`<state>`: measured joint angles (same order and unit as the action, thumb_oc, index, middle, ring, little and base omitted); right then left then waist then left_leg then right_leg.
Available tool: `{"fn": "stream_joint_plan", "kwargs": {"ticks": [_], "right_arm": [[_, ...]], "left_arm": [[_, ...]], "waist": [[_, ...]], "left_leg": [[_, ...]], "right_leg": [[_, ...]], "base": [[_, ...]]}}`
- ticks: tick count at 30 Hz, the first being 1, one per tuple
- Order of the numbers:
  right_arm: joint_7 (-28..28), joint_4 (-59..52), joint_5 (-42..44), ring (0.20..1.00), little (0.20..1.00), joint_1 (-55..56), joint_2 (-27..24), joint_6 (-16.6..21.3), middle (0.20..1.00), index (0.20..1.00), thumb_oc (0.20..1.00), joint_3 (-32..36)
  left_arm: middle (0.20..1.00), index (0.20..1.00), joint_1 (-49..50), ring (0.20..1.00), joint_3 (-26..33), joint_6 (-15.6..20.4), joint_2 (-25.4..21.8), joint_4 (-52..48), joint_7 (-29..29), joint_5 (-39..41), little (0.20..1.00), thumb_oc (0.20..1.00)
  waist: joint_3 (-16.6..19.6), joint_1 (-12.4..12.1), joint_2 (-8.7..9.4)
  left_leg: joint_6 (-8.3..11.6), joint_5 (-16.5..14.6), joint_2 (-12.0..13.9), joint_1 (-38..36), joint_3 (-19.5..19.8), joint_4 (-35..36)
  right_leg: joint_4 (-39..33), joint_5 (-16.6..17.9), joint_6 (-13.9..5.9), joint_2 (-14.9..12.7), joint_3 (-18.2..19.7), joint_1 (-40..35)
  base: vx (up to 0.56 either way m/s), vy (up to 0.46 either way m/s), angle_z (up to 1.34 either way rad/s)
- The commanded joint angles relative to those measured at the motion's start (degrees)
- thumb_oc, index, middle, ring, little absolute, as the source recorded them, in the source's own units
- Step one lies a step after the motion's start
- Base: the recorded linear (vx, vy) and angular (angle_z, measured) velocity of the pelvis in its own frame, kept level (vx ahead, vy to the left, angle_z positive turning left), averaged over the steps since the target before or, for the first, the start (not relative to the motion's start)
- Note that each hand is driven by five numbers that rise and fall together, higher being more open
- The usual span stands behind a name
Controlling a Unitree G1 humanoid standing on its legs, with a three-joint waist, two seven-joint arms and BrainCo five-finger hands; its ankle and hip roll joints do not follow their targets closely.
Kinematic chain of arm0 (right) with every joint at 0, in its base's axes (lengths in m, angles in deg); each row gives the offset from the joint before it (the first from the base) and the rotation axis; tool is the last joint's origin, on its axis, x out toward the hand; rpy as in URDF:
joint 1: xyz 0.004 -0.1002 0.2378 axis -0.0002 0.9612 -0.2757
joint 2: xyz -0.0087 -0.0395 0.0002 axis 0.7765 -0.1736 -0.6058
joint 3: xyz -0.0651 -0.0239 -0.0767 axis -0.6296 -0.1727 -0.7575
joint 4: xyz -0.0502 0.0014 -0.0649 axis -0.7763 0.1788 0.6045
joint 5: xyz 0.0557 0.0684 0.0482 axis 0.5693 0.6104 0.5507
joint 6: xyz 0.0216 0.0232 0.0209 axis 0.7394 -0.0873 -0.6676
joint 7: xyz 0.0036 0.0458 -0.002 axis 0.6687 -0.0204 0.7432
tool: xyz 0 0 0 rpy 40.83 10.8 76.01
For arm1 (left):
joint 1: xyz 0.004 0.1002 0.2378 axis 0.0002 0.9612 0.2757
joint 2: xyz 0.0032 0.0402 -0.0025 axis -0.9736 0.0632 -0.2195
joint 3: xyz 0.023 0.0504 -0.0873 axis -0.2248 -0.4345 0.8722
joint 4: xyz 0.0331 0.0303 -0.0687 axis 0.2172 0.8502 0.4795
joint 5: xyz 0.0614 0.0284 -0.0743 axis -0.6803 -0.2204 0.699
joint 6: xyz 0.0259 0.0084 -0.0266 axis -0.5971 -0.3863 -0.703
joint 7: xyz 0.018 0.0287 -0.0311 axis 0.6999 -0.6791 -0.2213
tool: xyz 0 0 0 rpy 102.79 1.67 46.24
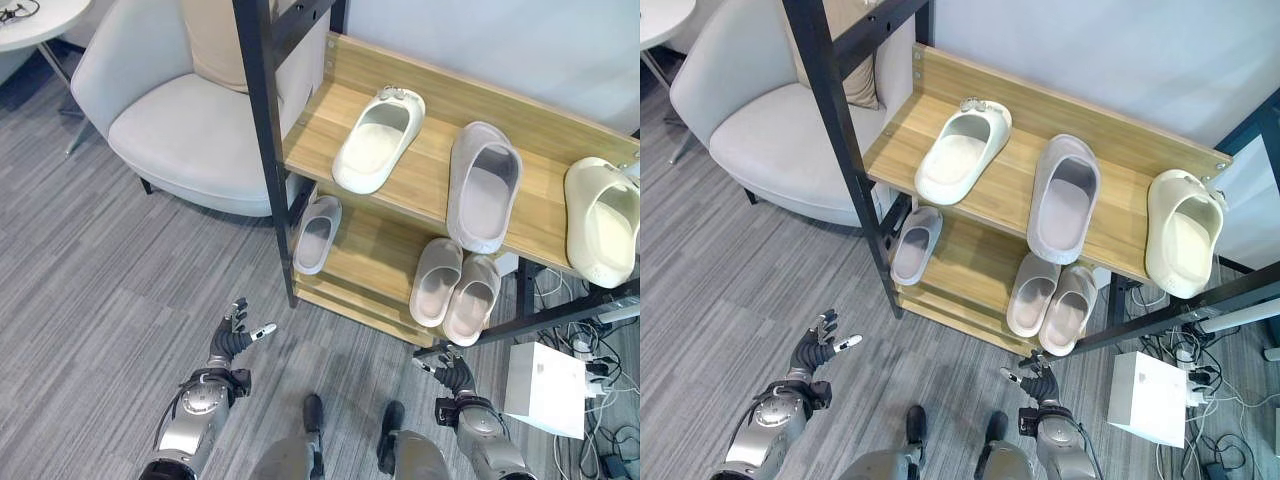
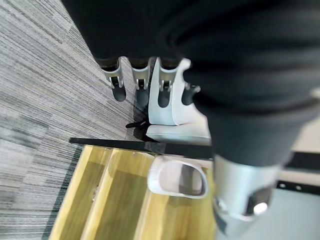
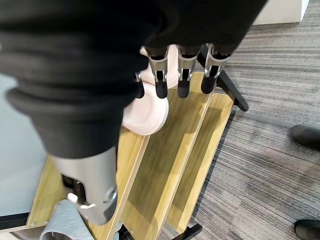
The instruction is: Arrange the slippers neatly on the shoe rack.
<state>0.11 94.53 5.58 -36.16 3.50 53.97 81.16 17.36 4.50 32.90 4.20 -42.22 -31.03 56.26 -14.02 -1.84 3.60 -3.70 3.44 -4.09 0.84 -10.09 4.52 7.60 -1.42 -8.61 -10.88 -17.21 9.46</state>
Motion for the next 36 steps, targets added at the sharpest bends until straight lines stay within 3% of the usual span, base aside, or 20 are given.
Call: {"fn": "stream_joint_plan", "kwargs": {"ticks": [1,7,9,10,11,18,19,24,29,34,36], "right_arm": [[-0.97,-1.93,-1.56,1.000,1.000,-0.50,-3.64,1.06,1.000,1.000,1.000,0.25],[-0.11,-3.03,-1.96,1.000,1.000,1.05,-4.98,1.30,1.000,1.000,1.000,0.06],[-0.59,-3.14,-2.19,1.000,1.000,-0.04,-6.00,1.61,1.000,1.000,1.000,-0.10],[-0.86,-3.22,-3.17,1.000,1.000,-0.13,-6.88,1.60,1.000,1.000,1.000,-0.32],[-0.56,-3.16,-3.49,1.000,1.000,0.01,-7.08,1.80,1.000,1.000,1.000,-0.24],[0.42,-9.21,-11.39,1.000,1.000,1.71,-9.14,1.05,1.000,1.000,1.000,-2.41],[0.86,-15.73,-17.25,1.000,1.000,2.67,-11.41,1.39,1.000,1.000,1.000,-3.33],[2.11,-37.01,-25.45,1.000,1.000,8.66,-17.27,4.39,1.000,1.000,1.000,-1.50],[3.48,-55.49,-21.64,1.000,1.000,13.33,-21.58,7.97,1.000,1.000,1.000,2.63],[3.20,-62.55,-18.99,1.000,1.000,12.02,-23.86,10.55,1.000,1.000,1.000,5.68],[-0.17,-65.00,-22.11,1.000,1.000,7.02,-24.77,11.18,1.000,1.000,1.000,8.06]], "left_arm": [[1.000,1.000,-0.57,1.000,2.34,2.29,1.37,-2.91,-0.75,-1.68,1.000,1.000],[1.000,1.000,1.42,1.000,1.89,1.91,2.21,-3.69,-1.70,-1.45,1.000,1.000],[1.000,1.000,-0.12,1.000,1.06,2.20,2.39,-4.02,-1.28,-0.75,1.000,1.000],[1.000,1.000,-0.03,1.000,0.70,2.20,2.97,-3.93,-1.00,-0.62,1.000,1.000],[1.000,1.000,0.45,1.000,0.38,2.36,3.39,-3.66,-1.10,-0.50,1.000,1.000],[1.000,1.000,2.20,1.000,-1.94,1.53,1.58,-3.70,-3.81,-2.70,1.000,1.000],[1.000,1.000,3.17,1.000,-1.88,1.67,1.17,-4.44,-4.55,-3.92,1.000,1.000],[1.000,1.000,4.63,1.000,-1.87,2.66,0.10,-5.71,-4.31,-6.32,1.000,1.000],[1.000,1.000,4.61,1.000,-2.88,3.73,-0.41,-5.03,-3.61,-7.40,1.000,1.000],[1.000,1.000,4.40,1.000,-3.86,4.38,-0.16,-4.58,-4.03,-7.24,1.000,1.000],[1.000,1.000,3.88,1.000,-4.92,4.71,0.74,-3.87,-3.71,-6.61,1.000,1.000]], "waist": [[-0.28,-1.00,0.27],[0.65,-0.61,-0.34],[-1.39,-1.59,-0.17],[-1.35,-2.45,-0.69],[-0.59,-2.32,-1.13],[1.81,-0.62,-1.67],[1.93,-0.43,-1.82],[2.61,0.68,-2.14],[4.02,2.50,-2.31],[5.11,3.26,-2.37],[6.09,3.33,-2.38]], "left_leg": [[4.80,-3.75,7.71,2.05,2.73,-2.67],[5.81,-4.42,8.69,0.37,3.63,-4.58],[7.68,-4.08,7.48,5.33,9.71,-11.18],[7.36,-3.71,6.01,6.39,15.02,-7.79],[6.99,-3.35,5.79,5.33,16.88,-4.49],[5.47,-3.16,5.51,1.28,13.37,-0.22],[5.21,-3.47,5.51,0.46,12.50,0.12],[4.90,-4.35,5.76,-1.53,10.47,0.47],[5.20,-5.03,6.07,-2.70,9.68,0.48],[5.19,-5.40,6.21,-3.27,9.43,0.48],[5.06,-5.71,6.29,-3.73,9.32,0.48]], "right_leg": [[-7.71,0.77,0.56,2.35,2.03,-9.16],[-10.48,-0.01,2.12,4.27,4.04,-12.63],[-10.09,-0.49,3.17,4.22,4.32,-12.43],[-9.89,-0.76,3.31,4.99,4.71,-12.32],[-9.68,-0.99,3.14,5.29,5.09,-12.42],[-10.83,0.28,1.95,3.93,6.50,-12.64],[-11.08,0.60,1.63,3.67,6.95,-12.56],[-11.88,0.93,0.98,3.45,8.32,-12.99],[-12.05,0.80,0.79,3.61,9.11,-13.36],[-12.08,0.70,0.74,3.81,9.45,-13.72],[-12.16,0.69,0.72,3.83,9.63,-14.10]], "base": [[0.08,-0.074,0.09],[0.04,-0.071,-0.16],[-0.12,-0.038,-0.05],[-0.02,0.043,-0.06],[0.05,0.070,-0.31],[0.05,0.090,-0.40],[0.05,0.086,-0.34],[0.03,0.051,-0.24],[0.02,0.029,-0.05],[0.01,0.010,-0.05],[0.03,0.025,-0.09]]}}
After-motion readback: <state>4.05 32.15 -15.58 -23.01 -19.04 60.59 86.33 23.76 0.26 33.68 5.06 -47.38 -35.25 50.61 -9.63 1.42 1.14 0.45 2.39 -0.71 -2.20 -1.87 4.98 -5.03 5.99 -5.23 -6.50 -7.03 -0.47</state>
